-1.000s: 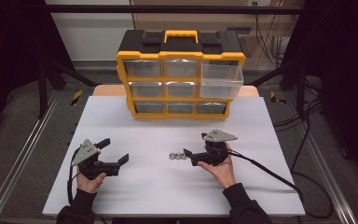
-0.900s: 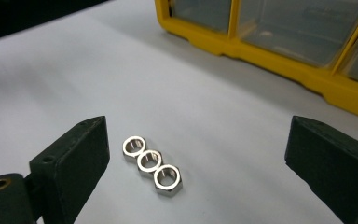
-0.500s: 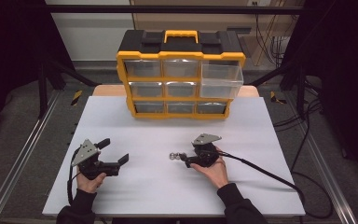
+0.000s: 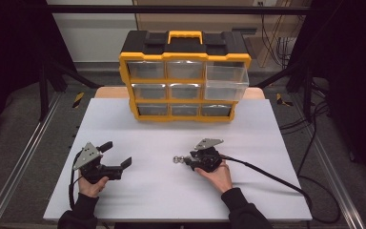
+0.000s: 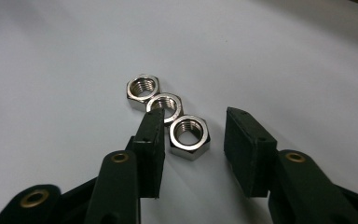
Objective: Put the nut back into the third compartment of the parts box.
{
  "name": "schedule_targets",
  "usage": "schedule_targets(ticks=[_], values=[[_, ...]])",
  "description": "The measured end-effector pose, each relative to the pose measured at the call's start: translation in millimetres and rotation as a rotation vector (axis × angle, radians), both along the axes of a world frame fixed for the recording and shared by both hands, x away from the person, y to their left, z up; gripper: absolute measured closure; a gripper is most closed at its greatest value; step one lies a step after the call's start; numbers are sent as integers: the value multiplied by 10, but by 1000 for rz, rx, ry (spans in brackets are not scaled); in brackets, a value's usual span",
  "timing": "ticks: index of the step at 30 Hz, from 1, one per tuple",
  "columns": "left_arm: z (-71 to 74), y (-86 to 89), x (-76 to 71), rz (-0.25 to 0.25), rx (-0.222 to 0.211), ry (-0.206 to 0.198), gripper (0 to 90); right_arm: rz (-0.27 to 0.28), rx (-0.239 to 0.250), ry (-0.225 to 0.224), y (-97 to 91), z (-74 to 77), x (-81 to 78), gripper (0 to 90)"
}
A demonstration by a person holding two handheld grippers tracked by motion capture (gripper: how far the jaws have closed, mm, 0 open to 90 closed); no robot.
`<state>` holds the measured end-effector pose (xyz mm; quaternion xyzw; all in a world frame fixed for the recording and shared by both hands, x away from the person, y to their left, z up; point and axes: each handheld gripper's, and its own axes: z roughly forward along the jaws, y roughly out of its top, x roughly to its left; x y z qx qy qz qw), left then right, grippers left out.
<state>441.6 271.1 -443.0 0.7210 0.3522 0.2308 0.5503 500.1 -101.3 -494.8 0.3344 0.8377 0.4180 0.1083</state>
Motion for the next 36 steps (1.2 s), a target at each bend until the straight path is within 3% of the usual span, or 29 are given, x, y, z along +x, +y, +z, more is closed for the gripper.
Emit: schedule_targets(ticks=[8, 20, 36], values=[[-1, 0, 1, 1, 1, 1, 12, 15, -10, 0, 1, -8, -3, 694], [2, 1, -1, 0, 0, -1, 13, 12, -6, 7, -14, 22, -6, 702], [4, 1, -3, 0, -1, -1, 13, 14, 96, -78, -219, 530, -164, 702]])
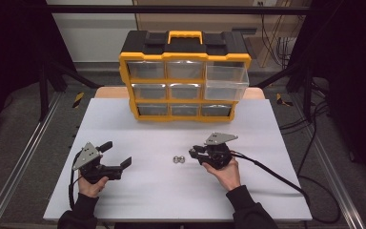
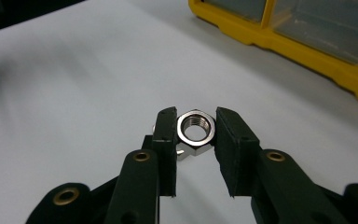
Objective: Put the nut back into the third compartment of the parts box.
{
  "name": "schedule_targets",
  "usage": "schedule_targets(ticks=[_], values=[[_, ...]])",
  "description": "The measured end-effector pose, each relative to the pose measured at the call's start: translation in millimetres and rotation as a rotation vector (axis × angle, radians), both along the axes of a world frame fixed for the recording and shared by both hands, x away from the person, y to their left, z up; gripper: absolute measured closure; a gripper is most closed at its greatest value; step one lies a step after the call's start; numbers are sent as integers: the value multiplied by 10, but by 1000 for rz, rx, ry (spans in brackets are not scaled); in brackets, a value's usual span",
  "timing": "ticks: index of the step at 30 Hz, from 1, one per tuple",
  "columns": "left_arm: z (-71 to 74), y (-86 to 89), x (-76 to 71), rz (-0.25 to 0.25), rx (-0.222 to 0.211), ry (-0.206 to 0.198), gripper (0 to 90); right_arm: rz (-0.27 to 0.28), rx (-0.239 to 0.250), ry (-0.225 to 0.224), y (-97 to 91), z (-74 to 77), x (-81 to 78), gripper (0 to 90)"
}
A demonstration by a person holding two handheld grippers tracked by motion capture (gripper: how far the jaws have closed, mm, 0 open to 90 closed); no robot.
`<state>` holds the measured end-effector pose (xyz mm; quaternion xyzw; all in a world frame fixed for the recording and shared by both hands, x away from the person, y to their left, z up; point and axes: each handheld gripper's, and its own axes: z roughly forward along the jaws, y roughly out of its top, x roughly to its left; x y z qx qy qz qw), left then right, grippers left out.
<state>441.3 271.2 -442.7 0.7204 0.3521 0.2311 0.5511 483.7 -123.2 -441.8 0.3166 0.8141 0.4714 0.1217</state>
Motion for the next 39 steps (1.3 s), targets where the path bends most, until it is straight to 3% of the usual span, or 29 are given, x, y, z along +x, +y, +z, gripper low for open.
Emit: schedule_targets(ticks=[5, 14, 29, 39], values=[[-1, 0, 2, 0, 0, 1, 13, -18, 39, -25, -114, 203, -40, 702], [1, 0, 1, 2, 0, 1, 13, -32, 56, -69, -276, 538, -105, 702], [-1, 1, 3, 2, 1, 1, 13, -52, 83, -167, -383, 1180, -170, 702], [0, 2, 2, 1, 0, 1, 13, -64, 90, -203, -404, 1486, -158, 702]])
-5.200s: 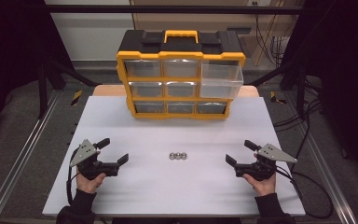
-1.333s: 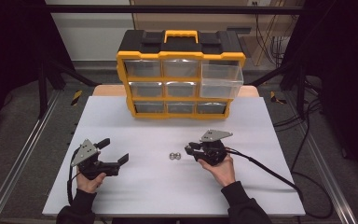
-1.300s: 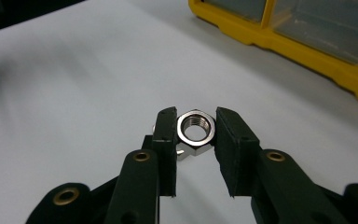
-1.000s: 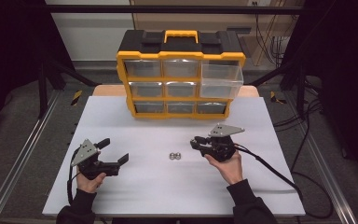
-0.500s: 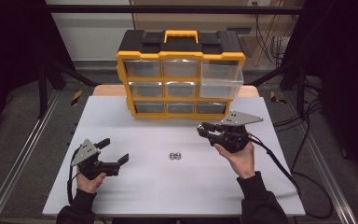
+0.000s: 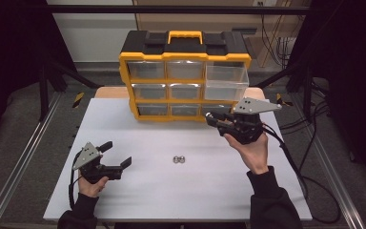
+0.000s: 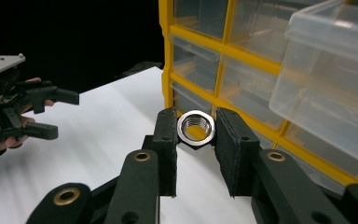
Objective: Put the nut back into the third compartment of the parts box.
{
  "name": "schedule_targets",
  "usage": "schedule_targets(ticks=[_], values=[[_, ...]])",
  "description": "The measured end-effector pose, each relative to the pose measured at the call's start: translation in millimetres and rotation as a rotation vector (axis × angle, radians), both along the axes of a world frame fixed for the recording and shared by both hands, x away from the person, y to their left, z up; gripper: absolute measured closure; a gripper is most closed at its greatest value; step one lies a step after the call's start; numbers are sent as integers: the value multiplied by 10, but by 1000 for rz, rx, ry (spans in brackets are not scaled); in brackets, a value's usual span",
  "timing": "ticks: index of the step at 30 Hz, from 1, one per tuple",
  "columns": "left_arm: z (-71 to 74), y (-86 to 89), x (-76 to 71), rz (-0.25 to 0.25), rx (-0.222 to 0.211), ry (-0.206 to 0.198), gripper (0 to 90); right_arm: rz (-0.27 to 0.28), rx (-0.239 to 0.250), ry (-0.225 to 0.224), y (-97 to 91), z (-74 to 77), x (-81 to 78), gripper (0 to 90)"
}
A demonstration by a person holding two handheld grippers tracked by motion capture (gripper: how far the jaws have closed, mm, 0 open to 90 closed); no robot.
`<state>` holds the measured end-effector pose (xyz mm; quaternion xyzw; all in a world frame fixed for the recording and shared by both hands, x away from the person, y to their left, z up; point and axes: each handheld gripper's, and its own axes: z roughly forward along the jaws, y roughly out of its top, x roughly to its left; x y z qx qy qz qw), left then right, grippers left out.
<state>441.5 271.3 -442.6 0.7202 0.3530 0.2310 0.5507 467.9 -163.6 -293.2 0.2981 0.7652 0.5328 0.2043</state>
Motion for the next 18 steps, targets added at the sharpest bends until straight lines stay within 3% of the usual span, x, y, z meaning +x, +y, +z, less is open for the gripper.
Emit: schedule_targets(ticks=[18], values=[[-2, -4, 1, -2, 2, 1, 13, -51, 13, -64, -35, 549, 100, 702]])
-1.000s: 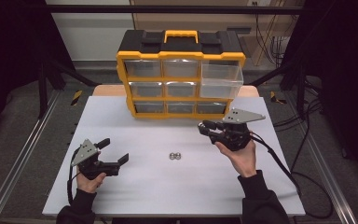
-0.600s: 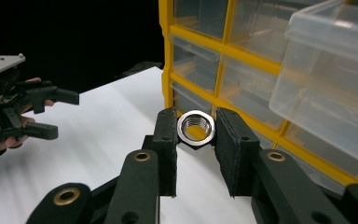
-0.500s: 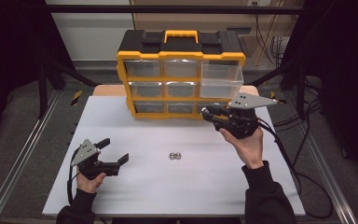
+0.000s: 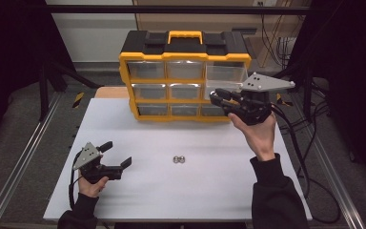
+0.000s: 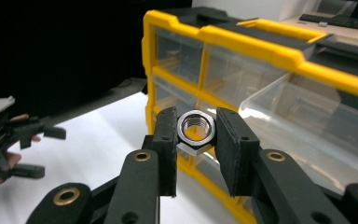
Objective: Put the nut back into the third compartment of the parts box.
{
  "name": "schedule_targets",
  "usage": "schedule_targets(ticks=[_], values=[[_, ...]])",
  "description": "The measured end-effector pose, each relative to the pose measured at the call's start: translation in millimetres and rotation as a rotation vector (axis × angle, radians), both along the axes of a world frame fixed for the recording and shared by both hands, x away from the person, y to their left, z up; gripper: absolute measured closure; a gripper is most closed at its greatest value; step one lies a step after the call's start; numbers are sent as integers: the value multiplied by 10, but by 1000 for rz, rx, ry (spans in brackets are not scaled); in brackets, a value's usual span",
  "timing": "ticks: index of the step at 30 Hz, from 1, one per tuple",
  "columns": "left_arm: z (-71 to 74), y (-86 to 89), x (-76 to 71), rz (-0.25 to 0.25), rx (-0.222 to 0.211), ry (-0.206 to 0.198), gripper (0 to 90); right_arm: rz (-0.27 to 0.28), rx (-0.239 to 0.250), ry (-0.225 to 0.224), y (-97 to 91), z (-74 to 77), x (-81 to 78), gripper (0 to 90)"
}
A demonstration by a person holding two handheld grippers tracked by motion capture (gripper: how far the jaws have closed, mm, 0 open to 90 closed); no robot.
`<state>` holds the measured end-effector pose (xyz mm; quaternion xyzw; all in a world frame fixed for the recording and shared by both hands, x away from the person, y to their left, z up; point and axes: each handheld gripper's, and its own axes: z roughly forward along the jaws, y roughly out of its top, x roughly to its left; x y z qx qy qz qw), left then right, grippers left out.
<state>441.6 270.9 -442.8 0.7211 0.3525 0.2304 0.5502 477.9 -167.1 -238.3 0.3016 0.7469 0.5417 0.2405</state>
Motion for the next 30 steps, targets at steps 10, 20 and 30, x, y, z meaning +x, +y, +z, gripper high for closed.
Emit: schedule_targets(ticks=[10, 20, 30], values=[[0, 2, 0, 0, 0, 0, 13, -56, -6, -15, 34, 221, 195, 703], [-4, -1, 3, -2, 1, 1, 13, -156, -22, 7, 23, 257, 488, 702], [1, 9, 1, 0, -2, -2, 12, -227, -77, 56, 1, 160, 774, 702]])
